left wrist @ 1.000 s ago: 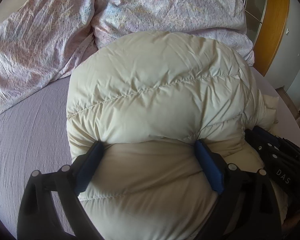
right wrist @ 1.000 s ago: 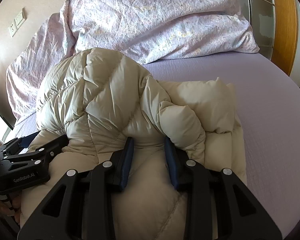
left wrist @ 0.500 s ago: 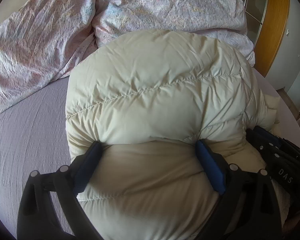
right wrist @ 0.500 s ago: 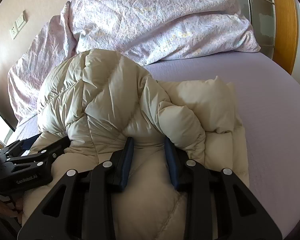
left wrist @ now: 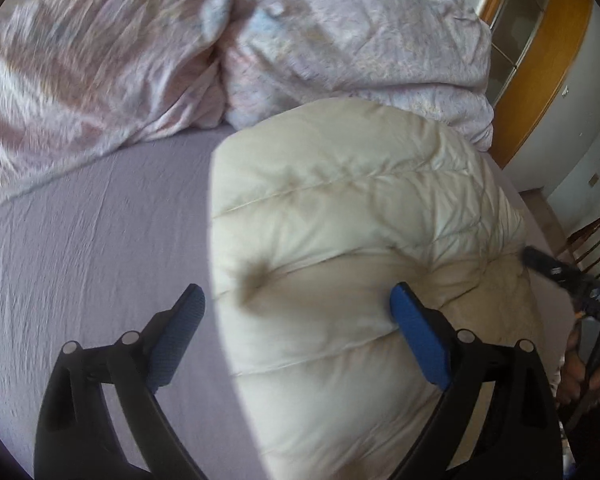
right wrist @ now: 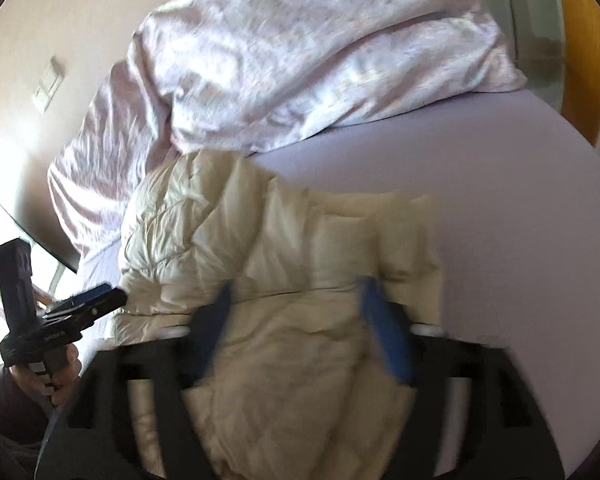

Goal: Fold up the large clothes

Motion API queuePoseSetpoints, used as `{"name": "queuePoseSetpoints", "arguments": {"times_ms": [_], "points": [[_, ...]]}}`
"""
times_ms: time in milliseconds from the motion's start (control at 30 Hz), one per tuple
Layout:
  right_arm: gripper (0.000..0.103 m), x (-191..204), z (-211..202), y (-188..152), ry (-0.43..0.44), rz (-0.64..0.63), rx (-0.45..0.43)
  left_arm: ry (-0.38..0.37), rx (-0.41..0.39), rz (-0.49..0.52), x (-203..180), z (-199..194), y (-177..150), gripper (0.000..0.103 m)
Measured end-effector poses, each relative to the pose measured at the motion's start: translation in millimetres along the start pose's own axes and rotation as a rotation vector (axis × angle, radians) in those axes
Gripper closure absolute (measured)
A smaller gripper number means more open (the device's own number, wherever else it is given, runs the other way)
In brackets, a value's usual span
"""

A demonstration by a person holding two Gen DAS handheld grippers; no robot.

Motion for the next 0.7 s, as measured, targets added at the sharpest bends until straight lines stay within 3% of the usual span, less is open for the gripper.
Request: {"name": "queuePoseSetpoints", "arguments": {"times_ms": [100,333,700], "points": [[0.012,-19.5,-10.3,2.2,-0.005,0.061,0.007,-0.026,0.049,-0.009,17.4,-1.7,-0.3,0.01],[0.011,-63.6,16.4,-10.3,0.131,0.293,0.19,-0.128,0.118,-0.07,31.2,6.1,-10.2,0.009],[0.002,-54.1,52.2,-20.4,0.209,0.303,0.323,-0.227,0.182,-0.207,32.0,30.8,-20.1,0.005]]}}
Point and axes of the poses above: each gripper's, at about its wrist camera, not at the fingertips, and z roughly the way its jaws point, x to its left, y to its top, the point moved 1 cm from there along z, roughly the way its jaws point, and after that the axes turned 1 degree about -y, right-handed, at the moved point
